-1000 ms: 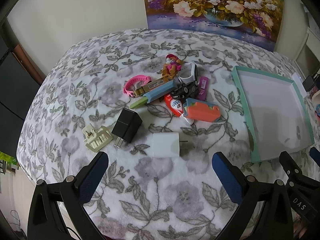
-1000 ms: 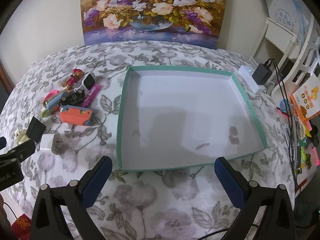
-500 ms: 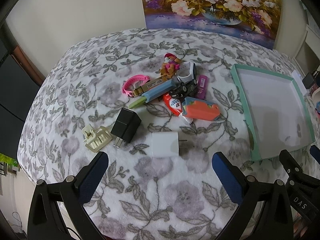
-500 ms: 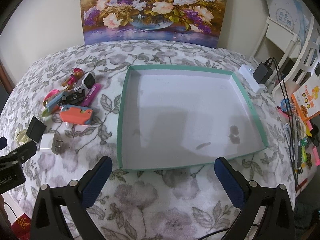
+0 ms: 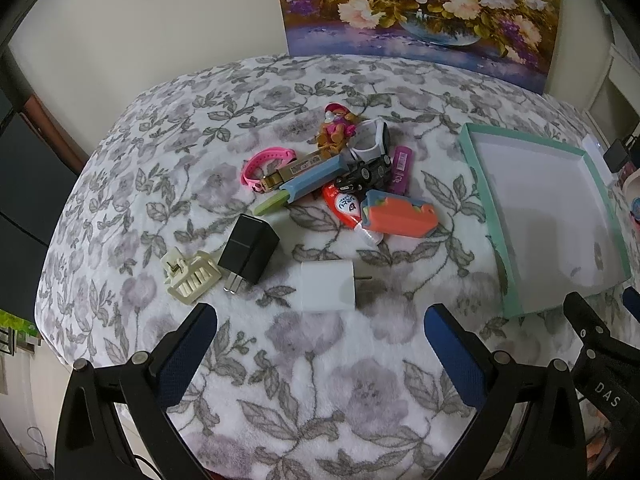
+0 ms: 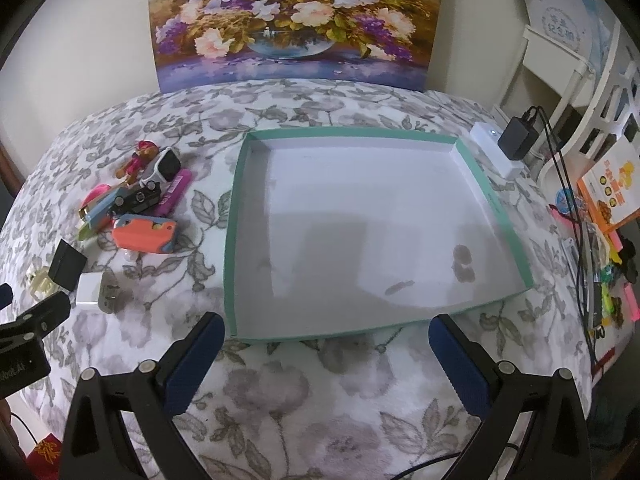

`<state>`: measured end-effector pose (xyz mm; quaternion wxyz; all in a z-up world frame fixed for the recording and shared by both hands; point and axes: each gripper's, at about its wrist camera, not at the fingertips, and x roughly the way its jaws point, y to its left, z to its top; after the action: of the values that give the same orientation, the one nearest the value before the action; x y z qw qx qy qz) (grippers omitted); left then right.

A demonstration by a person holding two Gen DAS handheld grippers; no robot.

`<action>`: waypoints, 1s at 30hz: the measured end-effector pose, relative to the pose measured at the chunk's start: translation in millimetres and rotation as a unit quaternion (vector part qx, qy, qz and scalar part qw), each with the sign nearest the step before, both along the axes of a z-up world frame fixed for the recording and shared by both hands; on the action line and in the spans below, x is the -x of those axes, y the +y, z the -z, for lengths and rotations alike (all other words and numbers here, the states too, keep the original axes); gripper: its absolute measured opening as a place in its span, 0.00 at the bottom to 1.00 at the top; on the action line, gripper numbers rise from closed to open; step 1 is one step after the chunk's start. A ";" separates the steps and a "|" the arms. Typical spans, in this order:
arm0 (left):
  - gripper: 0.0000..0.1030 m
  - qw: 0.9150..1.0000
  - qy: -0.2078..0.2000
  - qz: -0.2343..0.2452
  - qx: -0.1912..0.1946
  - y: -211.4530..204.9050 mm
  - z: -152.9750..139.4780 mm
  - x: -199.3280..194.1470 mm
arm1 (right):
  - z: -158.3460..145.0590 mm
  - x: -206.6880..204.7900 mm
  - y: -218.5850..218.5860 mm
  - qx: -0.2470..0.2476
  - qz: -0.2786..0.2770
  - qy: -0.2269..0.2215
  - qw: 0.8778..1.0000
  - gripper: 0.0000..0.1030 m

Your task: Organize rigid objects

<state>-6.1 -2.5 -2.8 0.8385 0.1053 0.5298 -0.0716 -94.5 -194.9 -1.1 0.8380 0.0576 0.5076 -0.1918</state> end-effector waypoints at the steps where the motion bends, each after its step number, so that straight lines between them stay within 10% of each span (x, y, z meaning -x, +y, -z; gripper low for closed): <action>1: 1.00 1.000 -0.001 0.001 -0.001 -0.3 -0.2 0.2 | -0.3 -0.1 -0.1 0.000 -0.001 0.000 1.000 1.00; 30: 1.00 1.000 0.009 -0.002 0.003 0.2 1.8 -1.9 | 3.4 -1.8 3.1 -0.002 -0.006 0.009 1.000 1.00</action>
<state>-4.2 -2.4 -4.6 0.8342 0.1012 0.5372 -0.0723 -92.7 -191.8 -4.6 0.8341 0.0546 0.5162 -0.1865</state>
